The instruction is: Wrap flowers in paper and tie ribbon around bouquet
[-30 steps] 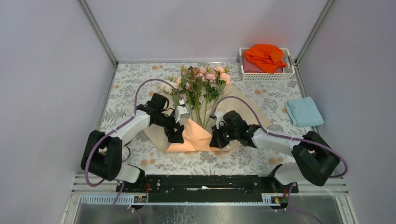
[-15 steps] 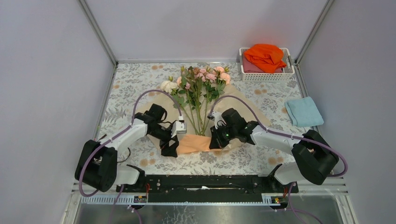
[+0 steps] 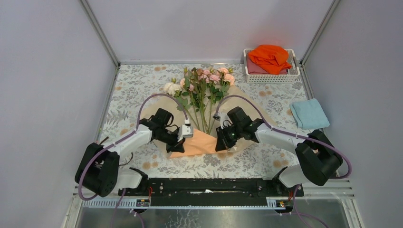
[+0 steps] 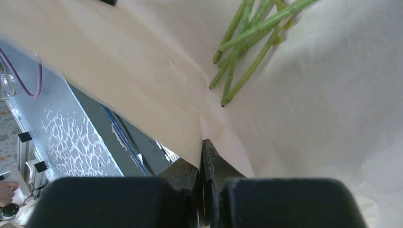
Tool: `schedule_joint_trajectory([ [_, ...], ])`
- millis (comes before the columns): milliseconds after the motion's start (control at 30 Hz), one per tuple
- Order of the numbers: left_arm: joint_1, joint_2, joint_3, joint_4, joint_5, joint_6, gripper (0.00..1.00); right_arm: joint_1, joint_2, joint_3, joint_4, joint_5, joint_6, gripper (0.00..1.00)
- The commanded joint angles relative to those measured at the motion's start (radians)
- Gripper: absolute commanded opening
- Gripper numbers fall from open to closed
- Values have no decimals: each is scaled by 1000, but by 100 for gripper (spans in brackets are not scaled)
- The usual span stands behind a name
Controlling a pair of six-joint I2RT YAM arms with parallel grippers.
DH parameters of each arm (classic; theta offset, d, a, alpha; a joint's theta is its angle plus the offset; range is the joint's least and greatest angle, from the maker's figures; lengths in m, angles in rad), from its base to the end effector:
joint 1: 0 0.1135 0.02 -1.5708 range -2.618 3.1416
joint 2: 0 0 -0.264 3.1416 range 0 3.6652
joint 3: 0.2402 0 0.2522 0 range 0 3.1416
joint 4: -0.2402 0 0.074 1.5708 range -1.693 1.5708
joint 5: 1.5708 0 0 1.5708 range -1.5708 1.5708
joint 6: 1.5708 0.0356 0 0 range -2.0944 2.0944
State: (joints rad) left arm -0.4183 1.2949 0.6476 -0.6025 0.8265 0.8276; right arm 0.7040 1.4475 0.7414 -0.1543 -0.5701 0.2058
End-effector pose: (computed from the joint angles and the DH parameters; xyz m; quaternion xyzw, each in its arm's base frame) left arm 0.1818 -0.1095 0.1746 0.5796 0.6968 -0.3584 0.2239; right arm 0.2015 0.1963 0.1834 -0.3166 0.8479 0.3835 0.1840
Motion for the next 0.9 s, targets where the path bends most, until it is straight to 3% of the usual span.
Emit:
schedule_joint_trajectory([
  [0,26,41,71,-28,-84,37,0,-33,-8,35,-121,-25,-28,10],
  [133,97,91,134,-125,-131,96,0,-84,-48,-9,-171,-19,-22,9],
  [300,97,116,147,-146,-1,95,0,-101,-60,-41,-147,-29,-15,14],
  [467,95,140,171,-190,5,113,0,-101,-124,-3,-207,-53,-77,41],
  [533,95,141,181,-192,-10,109,0,-101,-169,6,-214,-61,-90,47],
  [667,95,122,227,-194,-84,75,0,-100,-192,22,-231,68,-11,56],
  [800,51,0,211,-217,-132,166,0,-101,-241,36,-204,97,95,58],
  [867,12,-10,200,-230,-157,182,0,-101,-243,41,-181,150,153,51],
])
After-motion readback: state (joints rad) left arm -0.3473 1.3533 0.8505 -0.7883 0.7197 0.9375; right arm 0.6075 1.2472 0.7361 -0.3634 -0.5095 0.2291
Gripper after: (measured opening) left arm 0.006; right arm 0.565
